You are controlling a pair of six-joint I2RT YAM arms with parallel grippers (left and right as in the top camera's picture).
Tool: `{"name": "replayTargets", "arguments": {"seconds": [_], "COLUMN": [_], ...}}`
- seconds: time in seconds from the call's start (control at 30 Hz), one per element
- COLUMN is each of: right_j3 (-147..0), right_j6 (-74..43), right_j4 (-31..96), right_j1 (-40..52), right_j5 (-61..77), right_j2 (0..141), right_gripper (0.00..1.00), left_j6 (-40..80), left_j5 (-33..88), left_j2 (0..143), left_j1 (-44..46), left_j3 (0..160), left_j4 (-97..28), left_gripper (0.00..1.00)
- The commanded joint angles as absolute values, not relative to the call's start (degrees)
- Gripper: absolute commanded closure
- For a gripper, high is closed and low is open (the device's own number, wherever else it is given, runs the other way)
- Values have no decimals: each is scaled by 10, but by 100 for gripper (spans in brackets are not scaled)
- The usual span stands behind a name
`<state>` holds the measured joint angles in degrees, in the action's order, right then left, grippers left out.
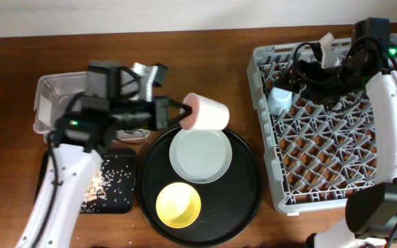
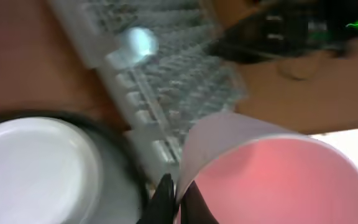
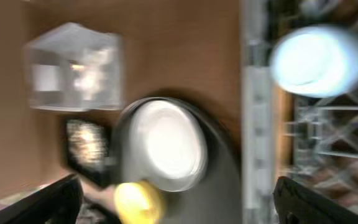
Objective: Sort waste into correct bins and load items into the dishwasher rack
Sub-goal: 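Grasp the pink cup with the left gripper and lift it, then hand the pink cup from the left gripper to the right gripper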
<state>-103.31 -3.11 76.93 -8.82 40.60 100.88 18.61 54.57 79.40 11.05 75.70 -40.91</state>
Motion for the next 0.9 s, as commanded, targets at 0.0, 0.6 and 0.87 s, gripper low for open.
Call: {"name": "replayTargets", "arguments": {"seconds": [0.0,0.6,0.87], "right_j3": [-1041,-1040,-1040], "right_j6": [34,390,388], "right_j4": [817,848,811], "right_j1": [-81,165,199], "right_j5": [695,858,864], "right_j2": [1007,1007,1007], "right_gripper": [1,1,24], "left_j6": [144,116,101], "left_j5": [735,817,816], "left_j2": [798,798,798], "left_j1": [17,41,41], "left_j3": [762,761,761], "left_j4": [-404,-395,-366], "left_gripper": [100,100,100]}}
